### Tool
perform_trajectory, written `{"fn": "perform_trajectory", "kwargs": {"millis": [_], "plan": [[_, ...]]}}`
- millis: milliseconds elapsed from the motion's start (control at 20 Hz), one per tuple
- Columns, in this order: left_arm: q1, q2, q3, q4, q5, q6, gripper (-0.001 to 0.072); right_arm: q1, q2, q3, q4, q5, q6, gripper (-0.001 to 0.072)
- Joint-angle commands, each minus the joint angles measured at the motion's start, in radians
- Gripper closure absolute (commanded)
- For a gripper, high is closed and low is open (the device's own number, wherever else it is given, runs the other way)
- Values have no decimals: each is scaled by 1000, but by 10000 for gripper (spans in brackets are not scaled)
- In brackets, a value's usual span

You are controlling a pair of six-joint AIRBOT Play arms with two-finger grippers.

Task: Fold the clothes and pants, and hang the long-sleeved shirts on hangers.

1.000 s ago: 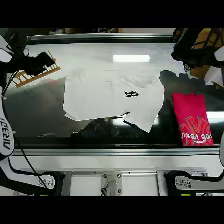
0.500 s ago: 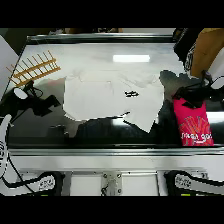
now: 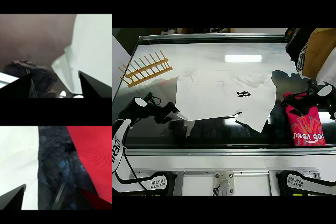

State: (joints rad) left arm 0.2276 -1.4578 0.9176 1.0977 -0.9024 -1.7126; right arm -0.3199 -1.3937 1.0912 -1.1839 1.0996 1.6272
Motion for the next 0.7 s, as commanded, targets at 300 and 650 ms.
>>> {"fn": "perform_trajectory", "kwargs": {"millis": [300,650], "plan": [[-91,-3,-3,-16,89,3,695,0,0,-3,3,15,-4,54],[-54,230,-39,203,-85,54,695,0,0,-3,2,34,-7,54]]}}
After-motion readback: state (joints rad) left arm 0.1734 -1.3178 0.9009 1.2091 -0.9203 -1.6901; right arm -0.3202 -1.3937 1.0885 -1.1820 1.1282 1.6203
